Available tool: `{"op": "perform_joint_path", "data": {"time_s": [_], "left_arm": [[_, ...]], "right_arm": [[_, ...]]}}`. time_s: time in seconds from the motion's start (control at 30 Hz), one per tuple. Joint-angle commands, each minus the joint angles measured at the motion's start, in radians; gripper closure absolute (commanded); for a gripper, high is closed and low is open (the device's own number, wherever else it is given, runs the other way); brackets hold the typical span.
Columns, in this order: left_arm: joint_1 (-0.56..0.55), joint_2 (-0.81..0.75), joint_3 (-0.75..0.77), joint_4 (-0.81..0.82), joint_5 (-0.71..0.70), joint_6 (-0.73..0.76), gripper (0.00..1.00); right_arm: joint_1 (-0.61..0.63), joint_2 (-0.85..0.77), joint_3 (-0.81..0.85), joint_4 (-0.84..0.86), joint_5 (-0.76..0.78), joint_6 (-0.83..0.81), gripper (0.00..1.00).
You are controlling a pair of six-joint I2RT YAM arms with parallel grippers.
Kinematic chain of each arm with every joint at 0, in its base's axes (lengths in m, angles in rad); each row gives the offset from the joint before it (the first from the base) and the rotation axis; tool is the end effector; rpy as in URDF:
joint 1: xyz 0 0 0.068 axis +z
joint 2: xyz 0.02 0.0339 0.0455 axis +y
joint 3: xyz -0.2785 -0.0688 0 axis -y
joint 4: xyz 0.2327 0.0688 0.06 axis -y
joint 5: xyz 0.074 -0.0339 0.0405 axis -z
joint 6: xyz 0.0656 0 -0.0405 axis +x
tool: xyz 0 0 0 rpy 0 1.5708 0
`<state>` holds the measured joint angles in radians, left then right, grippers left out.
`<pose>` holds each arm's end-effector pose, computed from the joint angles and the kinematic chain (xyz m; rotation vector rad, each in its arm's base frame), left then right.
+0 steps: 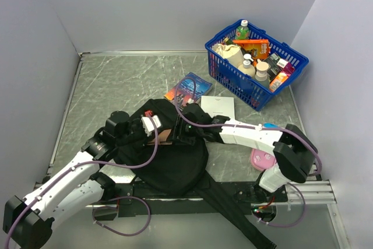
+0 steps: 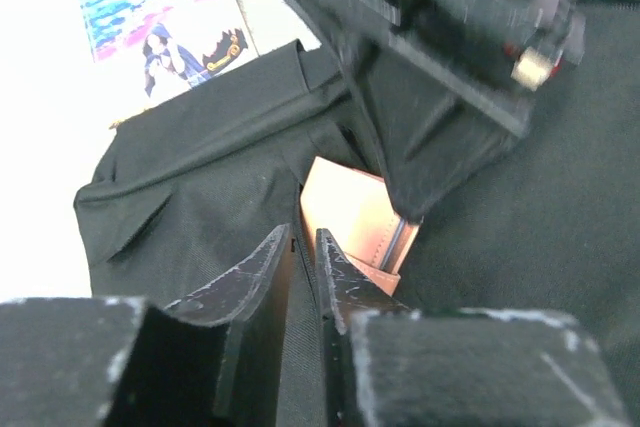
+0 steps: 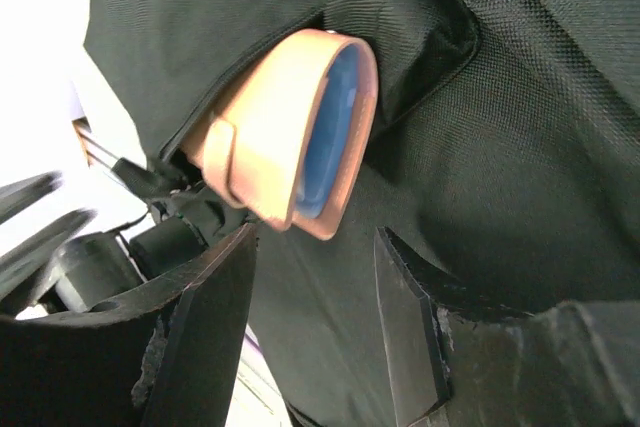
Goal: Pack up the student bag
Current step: Place the personal item in the student bag.
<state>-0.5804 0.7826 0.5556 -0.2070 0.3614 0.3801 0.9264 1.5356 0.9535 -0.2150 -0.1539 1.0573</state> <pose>0.1425 -0.1212 0.2590 1.1280 1.6616 -0.4900 0.1929 0.2735 0.2147 0.0905 2.6582 1.0186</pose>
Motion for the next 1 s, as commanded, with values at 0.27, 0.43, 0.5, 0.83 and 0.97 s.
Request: {"op": "perform_joint_path", "data": {"time_s": [0.27,0.43,0.5,0.83,0.97], "left_arm": [[-0.004,0.029,-0.098,0.024,-0.024,0.098,0.63],[-0.004,0.049,-0.105,0.055,-0.044,0.115,0.58],[-0.006,0.056,-0.115,0.076,-0.064,0.134,0.58],[-0.006,0.096,-0.143,0.101,-0.159,0.168,0.54],[-0.004,0.102,-0.152,0.103,-0.144,0.169,0.54]], "right_arm": [[-0.044,-0.025,-0.044,0.121,-0.064,0.009,0.46],[-0.044,-0.003,-0.032,0.138,-0.065,0.007,0.47],[-0.043,0.003,-0.036,0.147,-0.067,0.007,0.48],[-0.046,0.044,-0.048,0.198,-0.081,0.018,0.5],[-0.044,0.057,-0.052,0.21,-0.085,0.02,0.51]]}}
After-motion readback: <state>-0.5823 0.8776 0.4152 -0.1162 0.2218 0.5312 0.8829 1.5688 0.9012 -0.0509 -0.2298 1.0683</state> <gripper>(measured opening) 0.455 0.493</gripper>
